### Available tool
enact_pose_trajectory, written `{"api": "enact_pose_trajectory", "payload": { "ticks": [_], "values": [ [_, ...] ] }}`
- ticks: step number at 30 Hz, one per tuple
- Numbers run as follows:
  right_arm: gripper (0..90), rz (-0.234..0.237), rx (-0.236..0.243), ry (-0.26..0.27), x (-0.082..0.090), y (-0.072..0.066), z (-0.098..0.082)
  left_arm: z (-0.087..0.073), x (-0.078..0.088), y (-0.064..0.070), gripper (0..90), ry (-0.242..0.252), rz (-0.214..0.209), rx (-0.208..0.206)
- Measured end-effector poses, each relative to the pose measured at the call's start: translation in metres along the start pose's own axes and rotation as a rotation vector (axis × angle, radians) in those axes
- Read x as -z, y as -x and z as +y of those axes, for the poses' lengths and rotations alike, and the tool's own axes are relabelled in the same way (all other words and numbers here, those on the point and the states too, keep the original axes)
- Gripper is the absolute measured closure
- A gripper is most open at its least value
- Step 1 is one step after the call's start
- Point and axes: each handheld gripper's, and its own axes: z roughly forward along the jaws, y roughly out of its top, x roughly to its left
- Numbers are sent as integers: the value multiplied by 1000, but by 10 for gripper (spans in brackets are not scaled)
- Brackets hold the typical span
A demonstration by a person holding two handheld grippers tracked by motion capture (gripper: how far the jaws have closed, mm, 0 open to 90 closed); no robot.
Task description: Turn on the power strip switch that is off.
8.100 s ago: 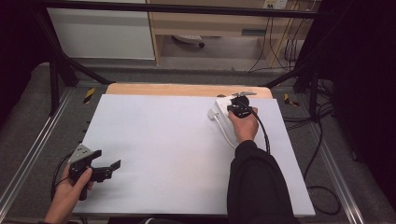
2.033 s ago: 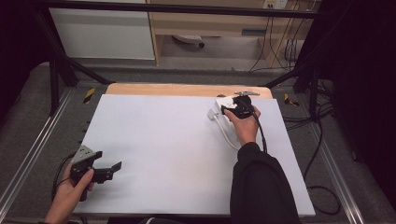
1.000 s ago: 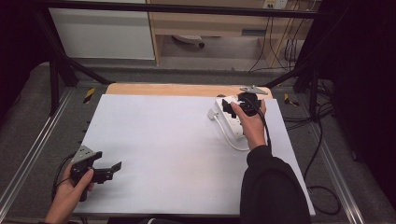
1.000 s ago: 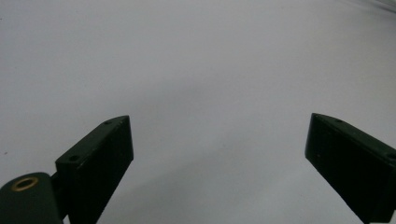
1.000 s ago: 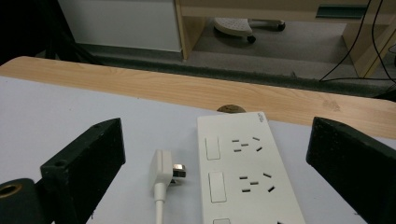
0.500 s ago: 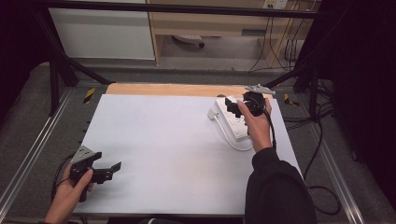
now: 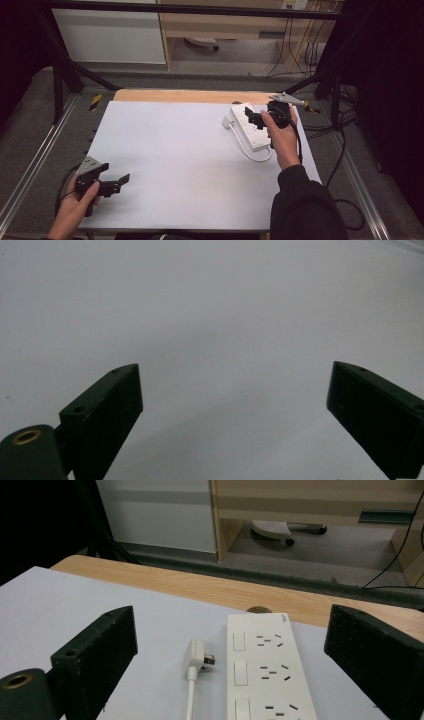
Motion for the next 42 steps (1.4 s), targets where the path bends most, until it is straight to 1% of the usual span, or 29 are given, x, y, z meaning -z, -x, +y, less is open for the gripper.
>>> {"api": "enact_pose_trajectory", "payload": {
  "ticks": [3, 10, 12, 14, 17, 20, 23, 29, 37, 42],
  "values": [
    [73, 7, 13, -2, 7, -1, 1, 0, 0, 0, 79, 3, 0, 5],
    [73, 22, 17, 3, 25, 3, 1, 0, 0, 0, 79, 3, -2, 7],
    [76, 30, 15, -5, 30, 5, -1, 0, 0, 0, 79, 3, 0, 8],
    [78, 28, 19, -6, 35, 7, -2, 0, 0, 0, 79, 3, 0, 9],
    [80, 33, 13, 2, 43, 9, -5, -1, 0, -1, 79, 2, 2, 10],
    [84, 30, 28, 13, 52, 10, -9, -1, 1, -1, 79, 4, 4, 13],
    [97, 30, 43, 23, 61, 12, -14, -1, 1, 0, 79, 6, 1, 12],
    [97, 46, 52, 45, 75, 16, -27, -1, 1, -1, 79, 6, 3, 16],
    [74, 43, 56, 84, 90, 25, -48, -1, 2, -1, 79, 10, 1, 22],
    [53, 32, 61, 91, 96, 29, -63, -1, 2, -1, 79, 13, 3, 22]
  ]
}}
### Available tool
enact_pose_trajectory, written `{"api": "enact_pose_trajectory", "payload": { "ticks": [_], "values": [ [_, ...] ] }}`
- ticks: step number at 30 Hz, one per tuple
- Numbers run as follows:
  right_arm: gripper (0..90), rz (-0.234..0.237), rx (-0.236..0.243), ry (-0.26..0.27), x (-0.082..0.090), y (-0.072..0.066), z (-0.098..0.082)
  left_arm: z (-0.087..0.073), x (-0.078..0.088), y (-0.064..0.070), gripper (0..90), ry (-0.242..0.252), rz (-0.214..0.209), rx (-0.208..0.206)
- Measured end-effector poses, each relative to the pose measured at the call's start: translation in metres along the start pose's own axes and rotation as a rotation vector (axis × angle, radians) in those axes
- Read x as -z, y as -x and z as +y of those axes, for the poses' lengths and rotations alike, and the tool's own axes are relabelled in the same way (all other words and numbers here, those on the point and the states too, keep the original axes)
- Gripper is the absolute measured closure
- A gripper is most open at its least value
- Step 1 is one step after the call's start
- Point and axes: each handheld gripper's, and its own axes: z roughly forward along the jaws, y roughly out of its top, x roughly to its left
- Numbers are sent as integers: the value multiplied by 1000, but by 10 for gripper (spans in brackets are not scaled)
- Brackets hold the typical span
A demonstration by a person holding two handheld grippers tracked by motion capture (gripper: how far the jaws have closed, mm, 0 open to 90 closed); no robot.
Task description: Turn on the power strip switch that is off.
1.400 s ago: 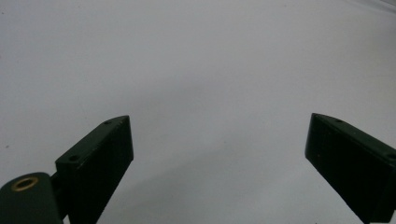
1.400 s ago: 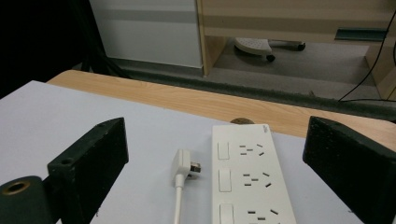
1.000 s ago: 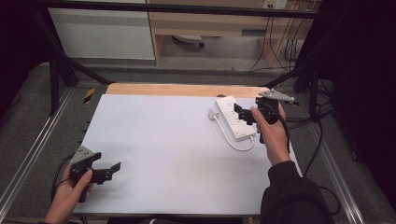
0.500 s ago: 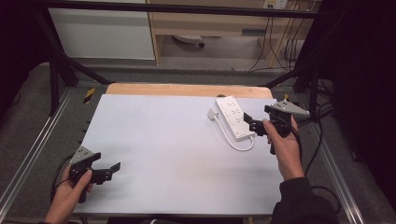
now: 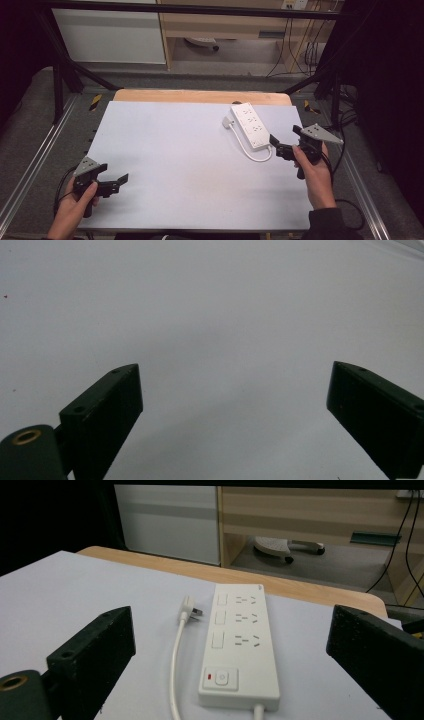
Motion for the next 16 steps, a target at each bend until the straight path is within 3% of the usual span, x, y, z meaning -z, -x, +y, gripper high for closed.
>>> {"api": "enact_pose_trajectory", "payload": {
  "ticks": [7, 12, 16],
  "values": [
    [37, -24, -16, -36, 3, 4, -32, 0, 0, 0, 79, 1, -2, 1],
    [37, -30, -42, -104, -1, 5, -64, 0, 0, 0, 79, 2, -2, 1],
    [39, -45, -47, -189, -6, 3, -87, 0, -1, 0, 79, 2, -5, 1]
  ]
}}
